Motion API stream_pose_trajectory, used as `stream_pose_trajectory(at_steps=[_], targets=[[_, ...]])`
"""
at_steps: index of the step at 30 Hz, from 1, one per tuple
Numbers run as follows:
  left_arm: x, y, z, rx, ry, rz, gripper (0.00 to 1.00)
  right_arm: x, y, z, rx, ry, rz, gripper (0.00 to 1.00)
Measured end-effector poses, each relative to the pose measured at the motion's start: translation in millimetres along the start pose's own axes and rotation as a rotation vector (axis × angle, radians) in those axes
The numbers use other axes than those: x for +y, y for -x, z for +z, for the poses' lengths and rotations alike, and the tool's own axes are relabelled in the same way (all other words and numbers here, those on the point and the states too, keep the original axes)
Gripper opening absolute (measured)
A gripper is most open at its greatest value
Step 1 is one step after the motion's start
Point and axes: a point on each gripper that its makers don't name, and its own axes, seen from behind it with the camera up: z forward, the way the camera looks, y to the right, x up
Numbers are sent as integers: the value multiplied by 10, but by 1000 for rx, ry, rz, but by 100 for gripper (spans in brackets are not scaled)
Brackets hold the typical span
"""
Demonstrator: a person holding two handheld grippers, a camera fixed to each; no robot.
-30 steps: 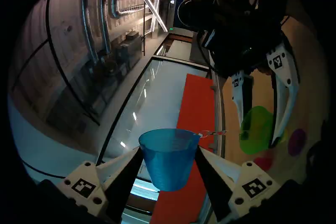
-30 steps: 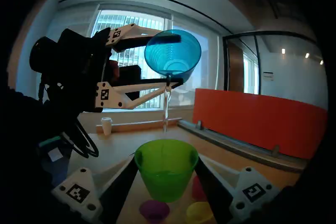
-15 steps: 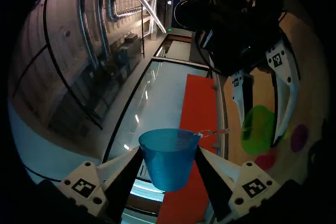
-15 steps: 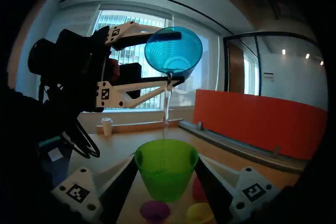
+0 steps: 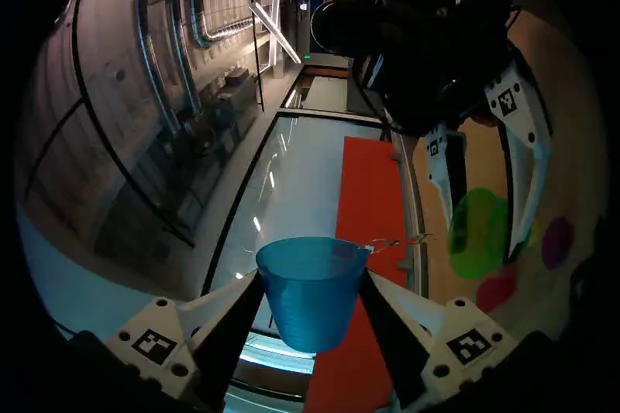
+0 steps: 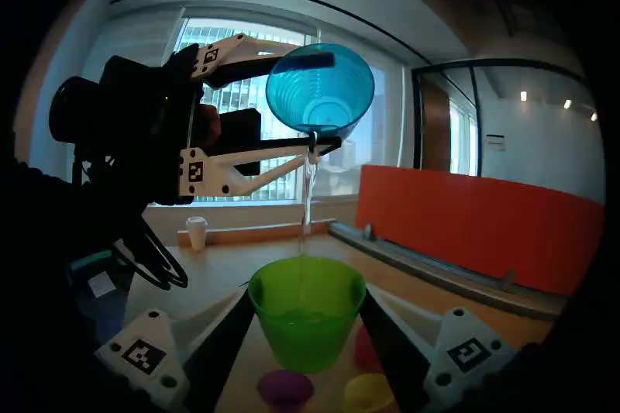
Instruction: Pour water
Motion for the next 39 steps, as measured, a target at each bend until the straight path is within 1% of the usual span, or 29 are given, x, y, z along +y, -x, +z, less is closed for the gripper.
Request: stream_pose_trajectory(at_steps=[9,14,29,39], targets=[[31,-23,9,4,-3,28,84,11,2,3,1,2,0,90],[27,-36,6,7,-6,46,84,19,-7,-6,2,2,0,90],[-69,-82,31,18,-16,125,85,21,-12,-21,4,2,0,90],[-38,-120,8,19,-25,181,84,21,-22,-35,5,4,0,90]])
